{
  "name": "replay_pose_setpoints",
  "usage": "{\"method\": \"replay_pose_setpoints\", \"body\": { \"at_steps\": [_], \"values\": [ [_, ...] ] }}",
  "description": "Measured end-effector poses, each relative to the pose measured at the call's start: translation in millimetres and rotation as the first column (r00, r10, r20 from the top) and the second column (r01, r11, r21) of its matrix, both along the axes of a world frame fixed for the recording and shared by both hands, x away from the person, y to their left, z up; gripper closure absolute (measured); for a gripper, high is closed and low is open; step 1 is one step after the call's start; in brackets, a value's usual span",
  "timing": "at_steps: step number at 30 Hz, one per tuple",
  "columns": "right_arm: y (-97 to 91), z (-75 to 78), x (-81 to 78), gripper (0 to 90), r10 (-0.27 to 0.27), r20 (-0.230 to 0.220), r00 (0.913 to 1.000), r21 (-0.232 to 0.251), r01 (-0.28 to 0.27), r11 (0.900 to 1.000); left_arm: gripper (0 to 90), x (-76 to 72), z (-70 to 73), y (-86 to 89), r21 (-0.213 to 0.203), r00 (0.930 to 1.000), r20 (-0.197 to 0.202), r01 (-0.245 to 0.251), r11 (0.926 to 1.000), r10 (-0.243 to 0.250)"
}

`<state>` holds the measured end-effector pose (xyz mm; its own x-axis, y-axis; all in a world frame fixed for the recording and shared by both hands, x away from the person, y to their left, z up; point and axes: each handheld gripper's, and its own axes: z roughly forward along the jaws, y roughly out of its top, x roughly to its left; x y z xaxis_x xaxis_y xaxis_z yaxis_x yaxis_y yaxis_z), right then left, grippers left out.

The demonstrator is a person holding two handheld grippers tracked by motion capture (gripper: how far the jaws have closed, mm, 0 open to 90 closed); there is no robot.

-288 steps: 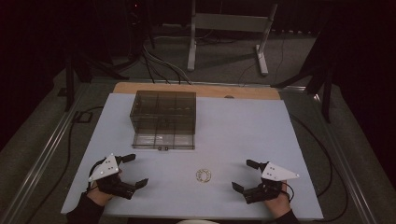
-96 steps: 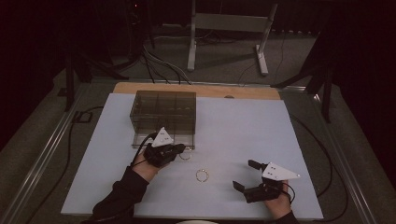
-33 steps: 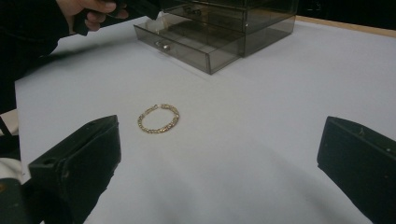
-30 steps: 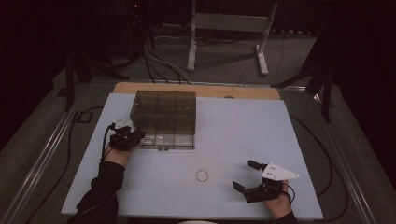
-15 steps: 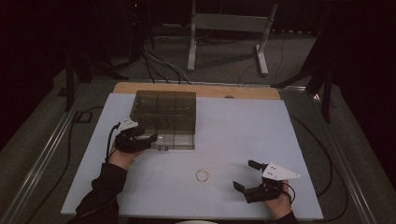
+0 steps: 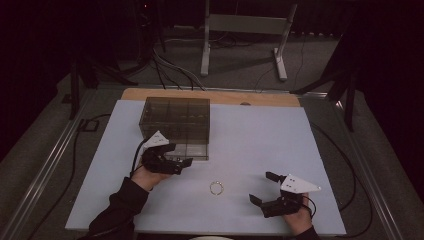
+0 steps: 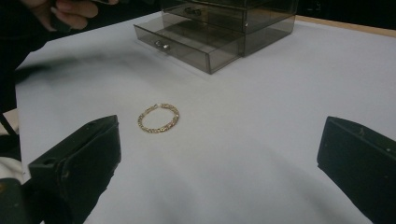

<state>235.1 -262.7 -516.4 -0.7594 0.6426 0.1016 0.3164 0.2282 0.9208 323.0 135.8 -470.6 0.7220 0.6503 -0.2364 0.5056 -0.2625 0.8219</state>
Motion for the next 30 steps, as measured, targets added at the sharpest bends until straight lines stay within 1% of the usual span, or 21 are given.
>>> {"method": "replay_pose_setpoints", "body": {
  "at_steps": [2, 4, 5, 6, 9, 11, 16, 19, 20, 22, 24, 26, 28, 29, 30],
  "values": [
    [-0.1, 0.1, -0.2, 0.0, 0.0, -0.001, 1.0, 0.001, 0.0, 1.0, 10.0, -3.1, -1.2, -7.7, -0.008, 0.9991, -0.008, 0.04, 0.9991, -0.041],
    [0.1, 0.1, -0.4, 0.0, 0.002, 0.0, 1.0, -0.001, -0.002, 1.0, 10.2, -6.8, -2.2, -15.2, 0.002, 0.998, 0.003, 0.063, 0.998, -0.063],
    [0.1, -0.1, -0.1, 0.0, 0.001, 0.0, 1.0, -0.002, -0.001, 1.0, 11.6, -7.9, -2.8, -17.4, 0.002, 0.9973, 0.004, 0.074, 0.9973, -0.074],
    [0.1, -0.1, 0.0, 0.0, 0.001, -0.001, 1.0, -0.001, -0.001, 1.0, 12.8, -9.6, -4.4, -21.4, -0.005, 0.996, -0.004, 0.089, 0.996, -0.089],
    [0.1, 0.0, -0.3, 0.0, 0.001, 0.0, 1.0, -0.001, -0.001, 1.0, 13.4, -13.3, -7.9, -30.1, 0.008, 0.9927, -0.005, 0.12, 0.9927, -0.12],
    [0.1, -0.1, 0.0, 0.0, 0.001, -0.001, 1.0, -0.001, -0.001, 1.0, 15.6, -15.8, -10.9, -35.2, 0.008, 0.9902, -0.008, 0.139, 0.9902, -0.139],
    [0.0, 0.1, -0.2, 0.0, 0.003, -0.003, 1.0, 0.005, -0.003, 1.0, 17.0, -20.3, -20.3, -49.6, 0.009, 0.9831, -0.029, 0.181, 0.9835, -0.181],
    [0.0, 0.5, -0.3, 0.0, 0.002, -0.007, 1.0, 0.013, -0.002, 0.9999, 24.7, -21.6, -26.1, -55.3, 0.011, 0.9795, -0.034, 0.199, 0.9799, -0.199],
    [0.0, 0.4, -0.4, 0.0, 0.002, -0.005, 1.0, 0.011, -0.002, 0.9999, 24.9, -22.1, -28.7, -58.4, 0.02, 0.9766, -0.035, 0.213, 0.9769, -0.212],
    [-0.1, -0.2, 0.1, 0.0, 0.002, -0.007, 1.0, 0.005, -0.002, 1.0, 26.8, -22.5, -32.4, -62.6, 0.03, 0.9747, -0.036, 0.222, 0.9746, -0.221],
    [-0.1, -0.3, 0.4, 0.0, 0.001, -0.01, 0.9999, 0.007, -0.001, 1.0, 30.7, -23.1, -35.2, -65.6, 0.03, 0.9735, -0.036, 0.227, 0.9734, -0.226],
    [0.3, -0.3, 0.1, 0.0, 0.002, -0.007, 1.0, 0.007, -0.002, 1.0, 34.0, -23.9, -39.0, -69.5, 0.046, 0.9694, -0.036, 0.244, 0.9686, -0.243],
    [0.5, -0.4, 0.2, 0.0, 0.005, -0.007, 1.0, 0.004, -0.005, 1.0, 39.1, -24.6, -43.0, -72.3, 0.066, 0.9694, -0.033, 0.245, 0.9673, -0.243],
    [0.4, -0.4, 0.3, 0.0, 0.004, -0.009, 1.0, 0.005, -0.004, 1.0, 41.8, -24.6, -44.4, -73.1, 0.066, 0.969, -0.035, 0.247, 0.9669, -0.245],
    [0.4, -0.4, 0.2, 0.0, 0.004, -0.009, 1.0, 0.006, -0.004, 1.0, 43.8, -24.6, -46.4, -74.6, 0.08, 0.9682, -0.033, 0.25, 0.965, -0.248]
  ]
}}
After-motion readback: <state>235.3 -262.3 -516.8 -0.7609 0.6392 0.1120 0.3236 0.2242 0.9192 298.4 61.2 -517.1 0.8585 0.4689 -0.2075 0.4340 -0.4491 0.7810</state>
